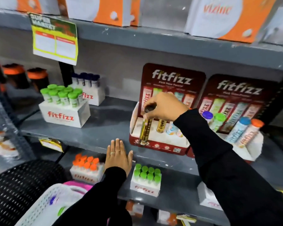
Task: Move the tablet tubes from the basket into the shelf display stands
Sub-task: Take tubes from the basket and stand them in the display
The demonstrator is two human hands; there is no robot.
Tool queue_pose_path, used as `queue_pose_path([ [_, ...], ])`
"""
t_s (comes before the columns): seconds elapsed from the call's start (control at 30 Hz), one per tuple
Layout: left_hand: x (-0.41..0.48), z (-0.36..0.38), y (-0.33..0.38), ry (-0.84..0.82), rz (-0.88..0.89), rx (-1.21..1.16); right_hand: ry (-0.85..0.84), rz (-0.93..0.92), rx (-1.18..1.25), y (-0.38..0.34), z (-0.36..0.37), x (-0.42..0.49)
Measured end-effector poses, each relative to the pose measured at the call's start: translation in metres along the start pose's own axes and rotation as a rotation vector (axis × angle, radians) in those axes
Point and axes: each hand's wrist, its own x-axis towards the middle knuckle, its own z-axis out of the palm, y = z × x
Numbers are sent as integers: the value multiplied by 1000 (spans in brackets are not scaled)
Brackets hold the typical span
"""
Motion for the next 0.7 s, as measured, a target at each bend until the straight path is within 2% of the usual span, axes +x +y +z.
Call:
queue_pose_path([
  [0.23,4,-2,-5,-40,41,37,184,178,-35,13,16,19],
  [0.53,2,-3,-6,-18,33,28,79,249,6,30,19,14],
  [0.7,2,1,-4,-15,44,31,21,356,-49,54,4,-15],
])
